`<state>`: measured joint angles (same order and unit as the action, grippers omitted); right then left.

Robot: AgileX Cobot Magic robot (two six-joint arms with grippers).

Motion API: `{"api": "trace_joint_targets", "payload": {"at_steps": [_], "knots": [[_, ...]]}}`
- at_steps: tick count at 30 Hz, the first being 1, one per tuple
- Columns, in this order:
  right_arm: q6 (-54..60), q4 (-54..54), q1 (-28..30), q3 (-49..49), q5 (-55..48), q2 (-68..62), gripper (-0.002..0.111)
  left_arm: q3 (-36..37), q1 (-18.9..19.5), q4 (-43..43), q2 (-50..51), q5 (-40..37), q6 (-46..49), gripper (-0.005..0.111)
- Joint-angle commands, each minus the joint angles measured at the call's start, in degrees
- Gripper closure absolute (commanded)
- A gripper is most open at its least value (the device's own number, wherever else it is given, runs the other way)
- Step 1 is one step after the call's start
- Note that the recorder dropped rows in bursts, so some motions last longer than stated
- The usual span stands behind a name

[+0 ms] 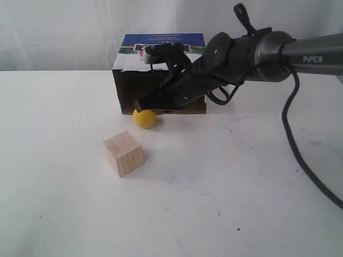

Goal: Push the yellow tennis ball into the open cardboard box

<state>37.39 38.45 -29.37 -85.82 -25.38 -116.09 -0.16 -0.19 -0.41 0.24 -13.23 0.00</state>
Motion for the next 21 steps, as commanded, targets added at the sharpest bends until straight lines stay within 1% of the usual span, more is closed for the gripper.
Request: {"api": "trace_joint_targets", "payload": {"at_steps": [1,5,9,15,21], "knots": [[16.1,17.8,-1.0,-2.0,0.7,-1.8,0.108,0.2,-0.1,-0.4,-0.2,0.0,0.0,0.107],[23.8,29.5,-1.3,-4.2,1.3,-6.2,0.108,0.2,-0.1,-0.4,-0.2,0.0,0.0,0.107],[28.4,37.1,-1.8,-7.8,0.2,-10.4,0.108,0.2,-0.1,-0.4,-0.2,0.0,0.0,0.107],[27.4,38.0,-2.2,-13.4,5.5,-16.6,0.108,0.2,-0.1,-0.4,-0.2,0.0,0.0,0.107],[26.3,38.0,-2.1,-15.1,6.9,-19.4,0.108,0.2,-0.1,-0.4,-0.2,0.0,0.0,0.107]]}}
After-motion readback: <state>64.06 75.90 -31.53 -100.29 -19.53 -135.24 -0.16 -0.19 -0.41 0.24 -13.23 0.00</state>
